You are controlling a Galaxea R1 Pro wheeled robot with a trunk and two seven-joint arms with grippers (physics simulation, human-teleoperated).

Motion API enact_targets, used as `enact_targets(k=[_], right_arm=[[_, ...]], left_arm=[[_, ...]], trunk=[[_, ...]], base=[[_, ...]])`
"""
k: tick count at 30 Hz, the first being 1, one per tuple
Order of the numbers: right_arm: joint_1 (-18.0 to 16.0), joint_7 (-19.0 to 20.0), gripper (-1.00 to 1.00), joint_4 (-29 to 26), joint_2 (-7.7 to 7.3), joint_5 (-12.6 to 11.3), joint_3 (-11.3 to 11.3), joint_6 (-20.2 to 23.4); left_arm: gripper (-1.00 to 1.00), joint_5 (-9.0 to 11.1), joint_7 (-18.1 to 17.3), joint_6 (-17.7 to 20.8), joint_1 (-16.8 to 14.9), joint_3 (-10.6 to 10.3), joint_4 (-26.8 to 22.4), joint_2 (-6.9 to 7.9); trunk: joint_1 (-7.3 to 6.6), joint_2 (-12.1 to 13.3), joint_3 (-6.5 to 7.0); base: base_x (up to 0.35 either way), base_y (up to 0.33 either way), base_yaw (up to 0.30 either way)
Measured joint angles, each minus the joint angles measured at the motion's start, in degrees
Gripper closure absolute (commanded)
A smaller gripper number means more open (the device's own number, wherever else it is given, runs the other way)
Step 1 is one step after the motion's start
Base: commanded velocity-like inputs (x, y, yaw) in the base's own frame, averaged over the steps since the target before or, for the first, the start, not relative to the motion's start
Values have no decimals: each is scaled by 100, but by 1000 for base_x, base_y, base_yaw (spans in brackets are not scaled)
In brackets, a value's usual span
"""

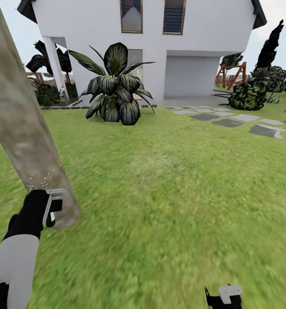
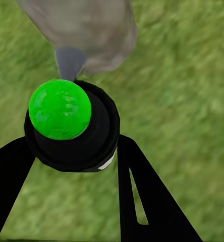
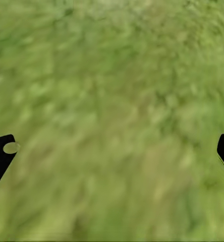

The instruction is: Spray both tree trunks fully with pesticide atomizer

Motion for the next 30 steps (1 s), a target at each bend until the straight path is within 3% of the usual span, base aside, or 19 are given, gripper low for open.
enact_targets(k=[10,14,18,20,24,27,30], right_arm=[[0,7,-100,0,0,0,0,0],[0,8,-100,0,0,0,0,0],[0,7,-100,0,0,0,0,0],[1,9,-100,-2,-1,0,-1,0],[2,7,-100,-2,-1,0,0,0],[2,7,-100,-2,-1,0,0,0],[1,10,-100,-2,-1,0,0,0]], left_arm=[[100,-15,3,-5,18,-8,3,3],[100,-41,11,-17,42,36,24,111],[100,28,13,-18,47,1,66,20],[100,69,15,-17,40,-4,73,-138],[100,28,9,-14,30,2,41,-210],[100,-6,8,-19,33,24,39,-175],[100,-80,12,-21,99,42,79,9]], trunk=[[0,0,0],[0,0,0],[0,0,0],[0,0,0],[0,0,0],[0,0,0],[0,0,0]], base=[[174,-232,277],[156,-237,277],[155,-237,198],[168,-237,29],[183,-236,7],[189,-234,1],[166,-236,32]])
